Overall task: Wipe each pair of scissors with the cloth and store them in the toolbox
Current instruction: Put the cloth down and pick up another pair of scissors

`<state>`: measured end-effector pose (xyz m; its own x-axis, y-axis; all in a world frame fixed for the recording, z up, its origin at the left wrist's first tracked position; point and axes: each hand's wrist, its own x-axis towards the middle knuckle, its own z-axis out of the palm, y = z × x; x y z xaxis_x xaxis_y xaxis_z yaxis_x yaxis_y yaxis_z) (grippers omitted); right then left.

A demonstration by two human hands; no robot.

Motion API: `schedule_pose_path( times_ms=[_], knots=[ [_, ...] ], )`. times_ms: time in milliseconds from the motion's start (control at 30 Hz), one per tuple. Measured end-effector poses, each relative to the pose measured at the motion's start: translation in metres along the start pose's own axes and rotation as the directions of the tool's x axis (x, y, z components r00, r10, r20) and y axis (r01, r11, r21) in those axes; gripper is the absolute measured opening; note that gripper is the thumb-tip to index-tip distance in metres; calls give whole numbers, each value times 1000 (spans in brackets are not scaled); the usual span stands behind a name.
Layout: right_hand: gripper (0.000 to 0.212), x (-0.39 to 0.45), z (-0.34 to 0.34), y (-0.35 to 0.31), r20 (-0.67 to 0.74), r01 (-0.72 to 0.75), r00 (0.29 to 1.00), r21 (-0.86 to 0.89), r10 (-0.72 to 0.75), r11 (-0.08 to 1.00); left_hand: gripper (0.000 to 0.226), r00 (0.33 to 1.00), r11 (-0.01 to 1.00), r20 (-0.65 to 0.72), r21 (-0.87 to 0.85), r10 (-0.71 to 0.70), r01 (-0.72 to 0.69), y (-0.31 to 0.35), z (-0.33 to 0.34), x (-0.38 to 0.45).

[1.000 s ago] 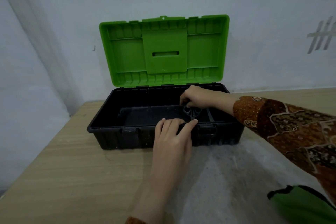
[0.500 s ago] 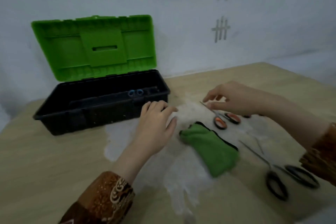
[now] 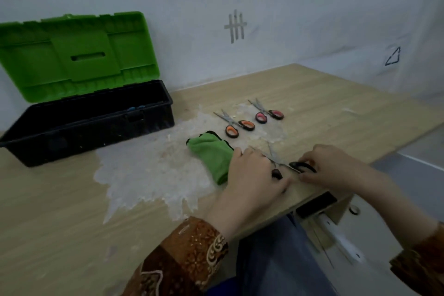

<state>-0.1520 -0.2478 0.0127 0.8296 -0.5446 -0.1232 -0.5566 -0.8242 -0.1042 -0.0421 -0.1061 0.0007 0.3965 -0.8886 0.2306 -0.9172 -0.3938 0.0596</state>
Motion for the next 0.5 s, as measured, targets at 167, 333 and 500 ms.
schedule_pose_path(
  times_ms=[167,333,500],
  knots=[
    [32,-1,5,-2,-231,26,972,-23,-31,999,28,998,998,-43,-33,-47,46,12,-3,-3],
    [36,-2,-20,-30,-512,146,858,193,-27,970,17,933,662,-160,-743,-324,102,-18,-17,-1],
    [32,11,-19,-102,-616,334,788,415,-9,847,11,703,179,-301,-953,-645,-243,-51,-12,-16]
  ],
)
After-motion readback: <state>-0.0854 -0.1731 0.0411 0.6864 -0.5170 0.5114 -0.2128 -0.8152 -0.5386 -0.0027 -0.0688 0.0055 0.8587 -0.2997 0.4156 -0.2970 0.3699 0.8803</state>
